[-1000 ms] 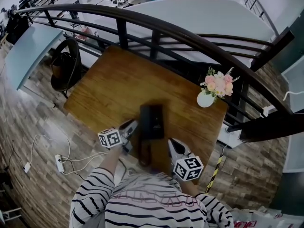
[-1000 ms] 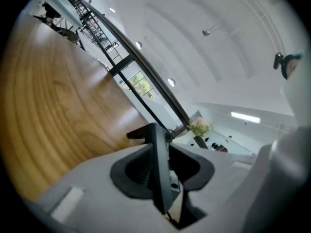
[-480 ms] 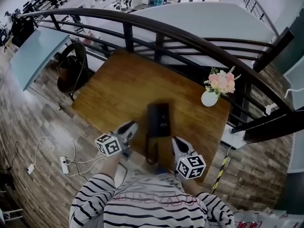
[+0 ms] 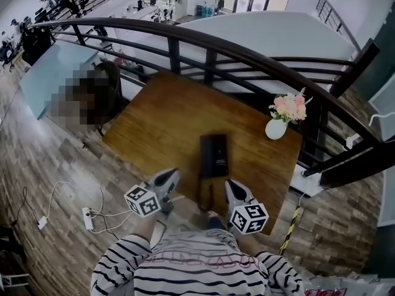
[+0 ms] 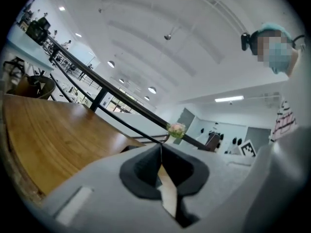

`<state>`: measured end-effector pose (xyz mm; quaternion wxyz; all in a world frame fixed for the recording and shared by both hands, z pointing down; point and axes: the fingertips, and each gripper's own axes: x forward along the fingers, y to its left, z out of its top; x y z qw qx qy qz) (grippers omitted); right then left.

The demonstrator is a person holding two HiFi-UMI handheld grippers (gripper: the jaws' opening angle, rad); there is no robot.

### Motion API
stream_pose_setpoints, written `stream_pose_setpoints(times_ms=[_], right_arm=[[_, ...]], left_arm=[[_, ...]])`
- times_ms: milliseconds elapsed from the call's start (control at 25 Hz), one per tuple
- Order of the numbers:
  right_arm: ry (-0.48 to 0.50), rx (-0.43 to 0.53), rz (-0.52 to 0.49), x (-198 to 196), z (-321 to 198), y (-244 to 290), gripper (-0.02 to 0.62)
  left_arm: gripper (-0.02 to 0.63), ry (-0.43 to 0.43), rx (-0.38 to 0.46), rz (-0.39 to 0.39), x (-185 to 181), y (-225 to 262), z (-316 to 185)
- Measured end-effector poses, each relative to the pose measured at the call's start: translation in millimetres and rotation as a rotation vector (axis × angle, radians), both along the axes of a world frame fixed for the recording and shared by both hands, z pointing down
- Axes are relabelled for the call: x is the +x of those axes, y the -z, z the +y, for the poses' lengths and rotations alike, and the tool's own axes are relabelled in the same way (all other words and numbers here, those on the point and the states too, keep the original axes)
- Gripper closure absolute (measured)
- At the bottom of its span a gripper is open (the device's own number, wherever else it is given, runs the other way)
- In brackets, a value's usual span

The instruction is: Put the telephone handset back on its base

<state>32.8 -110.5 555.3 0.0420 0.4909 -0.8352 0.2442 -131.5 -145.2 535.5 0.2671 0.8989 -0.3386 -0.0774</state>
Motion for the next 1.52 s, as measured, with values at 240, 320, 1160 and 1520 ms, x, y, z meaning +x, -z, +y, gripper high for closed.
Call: stream_pose_setpoints(times_ms=[240, 320, 1160, 1520], right_arm=[[-0.015, 0.021, -0.004, -10, 21, 8, 0.595], [-0.021, 0.025, -0.004, -12, 29, 11, 0.595], [0.028, 0.022, 0.045, -48, 80, 16, 0.595], [0.051, 0.024, 0.073, -64, 93, 14, 0.595]], left_arm=[[0.603, 0.028, 0.046, 0.011, -16, 22, 27], [0.603, 0.027, 0.068, 0.015, -19, 30, 36], [0.603, 0.008, 0.071, -0.064, -35, 29, 117], [0.603, 0.000, 0.040, -0.073, -42, 19, 139]])
